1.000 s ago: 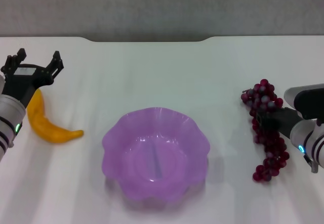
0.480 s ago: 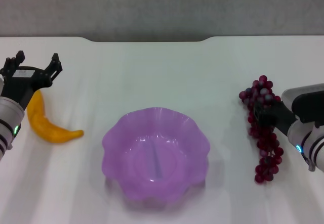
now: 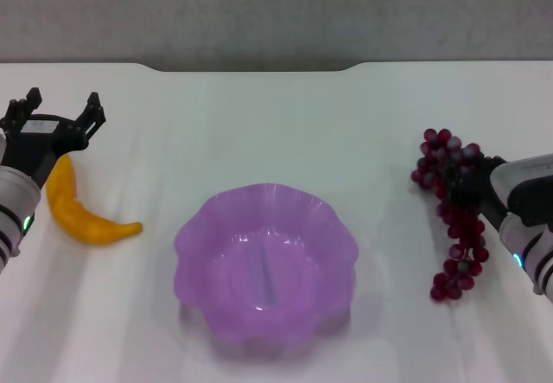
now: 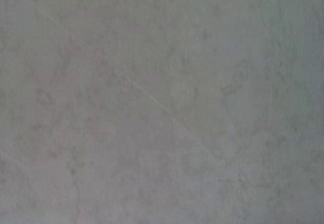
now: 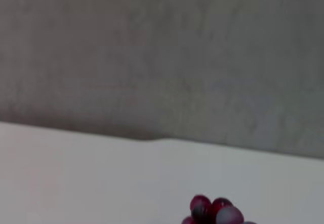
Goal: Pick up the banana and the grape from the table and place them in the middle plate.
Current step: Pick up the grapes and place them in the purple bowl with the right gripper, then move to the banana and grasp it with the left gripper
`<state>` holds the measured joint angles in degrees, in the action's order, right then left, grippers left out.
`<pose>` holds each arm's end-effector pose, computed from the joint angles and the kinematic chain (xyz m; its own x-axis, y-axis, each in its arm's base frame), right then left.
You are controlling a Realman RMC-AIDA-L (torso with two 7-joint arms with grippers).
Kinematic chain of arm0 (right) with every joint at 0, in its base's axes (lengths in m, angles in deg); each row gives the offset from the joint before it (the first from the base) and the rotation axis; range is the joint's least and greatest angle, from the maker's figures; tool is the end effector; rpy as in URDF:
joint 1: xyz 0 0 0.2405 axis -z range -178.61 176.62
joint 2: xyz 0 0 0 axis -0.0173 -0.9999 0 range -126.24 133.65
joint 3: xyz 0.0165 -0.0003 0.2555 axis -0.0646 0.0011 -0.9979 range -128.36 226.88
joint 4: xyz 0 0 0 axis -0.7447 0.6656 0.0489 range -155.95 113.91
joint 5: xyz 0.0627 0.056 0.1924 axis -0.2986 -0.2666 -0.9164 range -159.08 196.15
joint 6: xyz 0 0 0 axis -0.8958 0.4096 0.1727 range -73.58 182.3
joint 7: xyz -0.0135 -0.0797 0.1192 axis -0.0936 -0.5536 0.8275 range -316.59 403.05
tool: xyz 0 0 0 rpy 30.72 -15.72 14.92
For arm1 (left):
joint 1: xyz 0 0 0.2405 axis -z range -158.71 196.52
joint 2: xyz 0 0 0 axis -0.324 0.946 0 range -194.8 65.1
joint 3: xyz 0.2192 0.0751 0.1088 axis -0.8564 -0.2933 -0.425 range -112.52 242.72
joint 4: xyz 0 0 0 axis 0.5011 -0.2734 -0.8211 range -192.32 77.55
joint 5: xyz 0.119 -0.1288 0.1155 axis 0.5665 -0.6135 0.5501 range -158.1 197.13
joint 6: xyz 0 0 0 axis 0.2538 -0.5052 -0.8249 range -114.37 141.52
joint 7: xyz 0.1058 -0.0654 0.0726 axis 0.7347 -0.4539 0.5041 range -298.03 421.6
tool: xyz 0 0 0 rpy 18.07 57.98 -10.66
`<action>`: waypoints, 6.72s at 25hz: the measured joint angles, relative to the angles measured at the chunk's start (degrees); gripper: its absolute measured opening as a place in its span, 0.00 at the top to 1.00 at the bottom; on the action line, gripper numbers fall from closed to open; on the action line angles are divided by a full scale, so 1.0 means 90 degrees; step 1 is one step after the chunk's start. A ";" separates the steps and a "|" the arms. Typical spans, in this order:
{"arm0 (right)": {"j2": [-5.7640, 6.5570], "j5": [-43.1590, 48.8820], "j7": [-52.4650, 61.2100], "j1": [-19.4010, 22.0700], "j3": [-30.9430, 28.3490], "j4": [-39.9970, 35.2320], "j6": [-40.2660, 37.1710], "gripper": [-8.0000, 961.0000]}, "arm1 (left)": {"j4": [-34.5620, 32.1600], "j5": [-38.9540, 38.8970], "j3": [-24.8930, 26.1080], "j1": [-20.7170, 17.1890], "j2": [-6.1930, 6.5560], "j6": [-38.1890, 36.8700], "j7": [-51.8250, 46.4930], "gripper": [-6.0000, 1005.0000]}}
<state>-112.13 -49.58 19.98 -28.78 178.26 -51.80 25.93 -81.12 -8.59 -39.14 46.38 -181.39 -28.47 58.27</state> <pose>0.3066 0.3775 -0.0569 0.7789 -0.3253 -0.5361 -0.6043 -0.1610 -0.7803 -0.3066 0.3966 0.0060 0.7413 0.0574 0.6688 0.6709 -0.0948 -0.7355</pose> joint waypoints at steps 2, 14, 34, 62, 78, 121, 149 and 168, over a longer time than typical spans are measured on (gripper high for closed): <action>-0.0001 0.0014 0.0004 0.0045 0.0033 -0.0055 -0.0191 0.60 | 0.0001 -0.0009 0.0000 -0.0003 0.0000 -0.0001 0.0000 0.12; 0.0032 0.0132 -0.0126 0.0055 0.0282 -0.0287 -0.0747 0.60 | 0.0001 -0.0004 0.0000 -0.0044 0.0000 -0.0001 0.0000 0.12; 0.0083 0.0128 -0.2034 0.0895 -0.0390 -0.2822 -0.0066 0.61 | 0.0001 0.0000 0.0000 -0.0136 0.0019 0.0005 0.0012 0.12; 0.0061 0.0133 -0.3384 0.1169 -0.0029 -0.4996 0.1932 0.61 | -0.0009 0.0008 0.0000 -0.0084 0.0010 0.0004 0.0012 0.12; 0.0063 0.0084 -0.3355 0.1197 0.0673 -0.4567 0.2077 0.62 | -0.0028 0.0007 0.0000 -0.0099 0.0009 0.0004 0.0017 0.12; 0.0077 -0.0424 -0.2839 0.1039 0.0349 -0.3457 -0.0395 0.09 | -0.0028 0.0001 0.0010 -0.0104 0.0013 0.0004 0.0013 0.12; 0.0095 -0.0146 -0.0910 0.0678 -0.0993 -0.1175 -0.1499 0.10 | -0.0054 0.0008 0.0007 -0.0066 0.0015 0.0000 0.0017 0.12; 0.0093 0.1350 0.1749 -0.0158 -0.0994 0.0602 -0.1612 0.10 | -0.0035 0.0007 0.0005 0.0020 0.0020 0.0041 0.0045 0.12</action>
<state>-111.29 -37.43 35.72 -30.20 169.32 -46.39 11.43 -81.44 -8.52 -39.09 46.56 -181.21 -28.11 58.67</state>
